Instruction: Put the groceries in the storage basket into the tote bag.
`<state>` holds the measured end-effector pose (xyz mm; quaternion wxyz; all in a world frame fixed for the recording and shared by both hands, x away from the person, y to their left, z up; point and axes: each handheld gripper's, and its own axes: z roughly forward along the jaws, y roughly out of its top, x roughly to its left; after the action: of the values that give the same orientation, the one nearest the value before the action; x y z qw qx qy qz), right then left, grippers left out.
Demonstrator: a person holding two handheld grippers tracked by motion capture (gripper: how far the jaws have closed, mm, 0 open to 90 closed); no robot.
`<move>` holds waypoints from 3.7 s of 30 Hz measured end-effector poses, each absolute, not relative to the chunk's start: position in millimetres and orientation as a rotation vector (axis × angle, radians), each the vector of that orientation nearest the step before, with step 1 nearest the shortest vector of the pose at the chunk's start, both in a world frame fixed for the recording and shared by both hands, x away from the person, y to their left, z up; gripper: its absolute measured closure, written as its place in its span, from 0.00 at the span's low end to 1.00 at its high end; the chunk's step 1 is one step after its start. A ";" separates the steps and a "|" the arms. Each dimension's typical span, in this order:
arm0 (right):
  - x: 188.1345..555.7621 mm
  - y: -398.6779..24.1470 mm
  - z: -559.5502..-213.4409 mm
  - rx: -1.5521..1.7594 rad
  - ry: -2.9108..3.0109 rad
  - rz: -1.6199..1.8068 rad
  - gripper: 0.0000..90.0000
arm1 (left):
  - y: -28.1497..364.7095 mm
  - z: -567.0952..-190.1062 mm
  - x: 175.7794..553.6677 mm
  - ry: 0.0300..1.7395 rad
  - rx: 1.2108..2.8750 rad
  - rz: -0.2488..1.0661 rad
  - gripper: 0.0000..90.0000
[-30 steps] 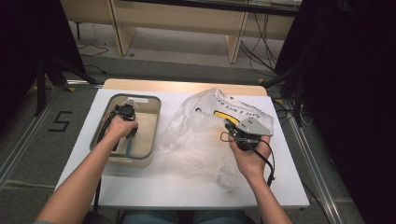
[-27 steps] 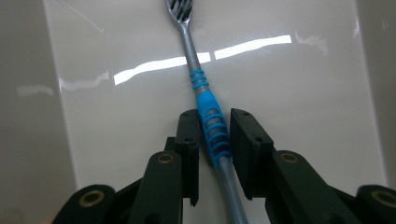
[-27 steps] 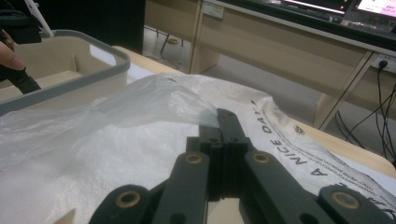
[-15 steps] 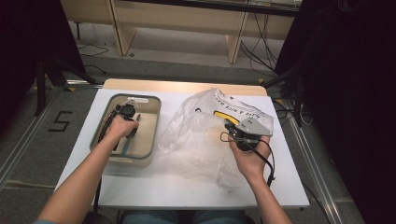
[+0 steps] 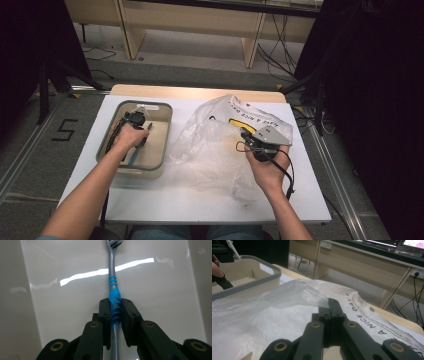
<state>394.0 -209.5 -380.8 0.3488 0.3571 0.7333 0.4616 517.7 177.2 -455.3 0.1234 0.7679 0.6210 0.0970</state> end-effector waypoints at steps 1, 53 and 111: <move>394.1 -209.6 -380.9 0.926 1.901 1.196 1.00 | 177.1 -455.2 517.5 1.811 2.240 0.279 0.87; 394.4 -208.2 -380.7 0.925 1.922 1.205 1.00 | 179.1 -411.7 499.7 1.519 2.082 0.493 0.88; 393.9 -207.6 -380.6 0.934 1.930 1.215 1.00 | 135.5 -354.9 440.3 1.168 2.020 0.485 0.87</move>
<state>393.9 -207.6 -380.6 0.3322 0.3575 0.7387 0.4650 440.3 135.5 -354.9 0.3702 0.7872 0.4554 0.1892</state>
